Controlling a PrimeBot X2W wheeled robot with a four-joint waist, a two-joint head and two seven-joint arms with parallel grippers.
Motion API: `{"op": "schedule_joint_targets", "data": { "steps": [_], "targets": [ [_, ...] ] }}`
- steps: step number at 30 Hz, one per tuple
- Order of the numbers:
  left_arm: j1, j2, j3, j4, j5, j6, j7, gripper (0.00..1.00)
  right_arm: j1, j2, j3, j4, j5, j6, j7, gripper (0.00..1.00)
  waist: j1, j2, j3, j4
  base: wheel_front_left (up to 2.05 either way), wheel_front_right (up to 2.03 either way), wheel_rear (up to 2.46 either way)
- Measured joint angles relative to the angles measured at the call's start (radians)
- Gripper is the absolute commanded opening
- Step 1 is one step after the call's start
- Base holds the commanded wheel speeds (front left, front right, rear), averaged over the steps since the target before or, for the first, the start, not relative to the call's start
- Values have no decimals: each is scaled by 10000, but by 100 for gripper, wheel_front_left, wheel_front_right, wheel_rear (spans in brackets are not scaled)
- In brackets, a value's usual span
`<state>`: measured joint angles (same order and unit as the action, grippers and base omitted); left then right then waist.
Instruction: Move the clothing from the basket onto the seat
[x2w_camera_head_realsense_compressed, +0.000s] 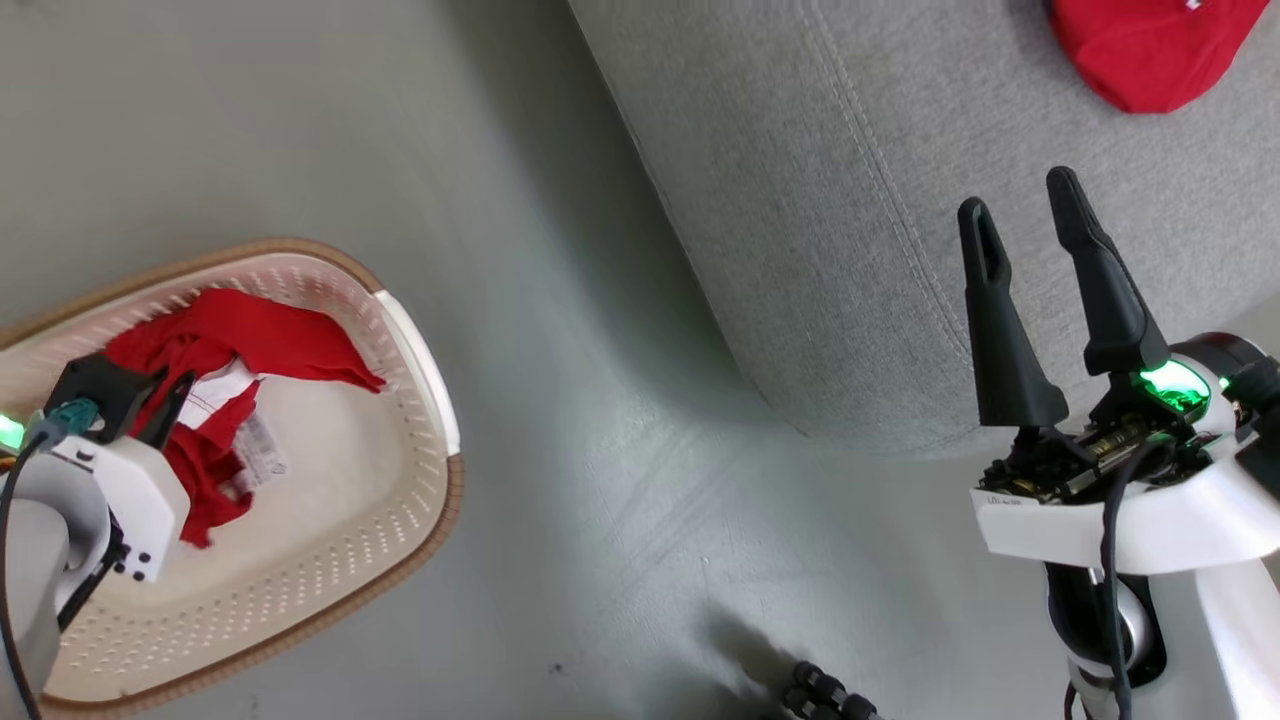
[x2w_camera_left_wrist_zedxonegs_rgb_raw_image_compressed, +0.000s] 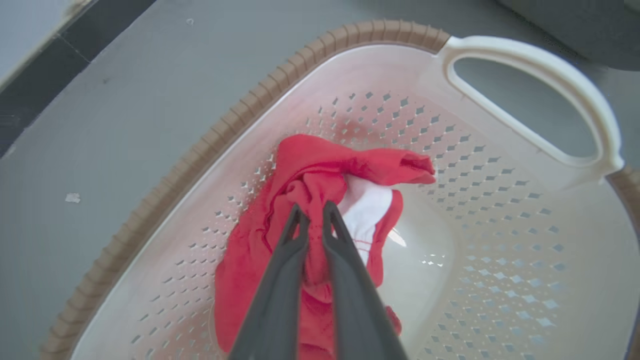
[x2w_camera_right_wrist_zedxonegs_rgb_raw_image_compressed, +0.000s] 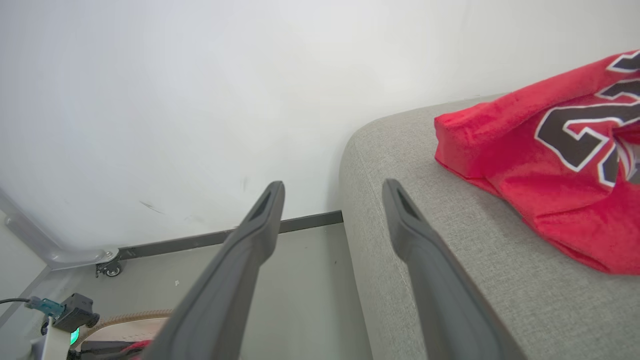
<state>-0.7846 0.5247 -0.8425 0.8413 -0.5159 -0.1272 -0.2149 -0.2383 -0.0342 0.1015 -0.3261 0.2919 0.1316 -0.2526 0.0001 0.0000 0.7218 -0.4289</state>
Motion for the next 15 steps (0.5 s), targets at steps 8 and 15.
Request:
{"op": "schedule_joint_targets", "data": {
  "steps": [8, 15],
  "targets": [
    [568, -238, 234, -102, -224, 0, -322, 0, -362, -19, -301, 453, -391, 0, -38, 100, 0, 0, -807, 331, 0, 0, 0],
    [813, -558, 748, -378, -558, 2, -347, 0, -360, -29, -430, 1001, -656, 0, -40, 100, 0, 0, -1612, 689, 0, 0, 0]
  ]
}}
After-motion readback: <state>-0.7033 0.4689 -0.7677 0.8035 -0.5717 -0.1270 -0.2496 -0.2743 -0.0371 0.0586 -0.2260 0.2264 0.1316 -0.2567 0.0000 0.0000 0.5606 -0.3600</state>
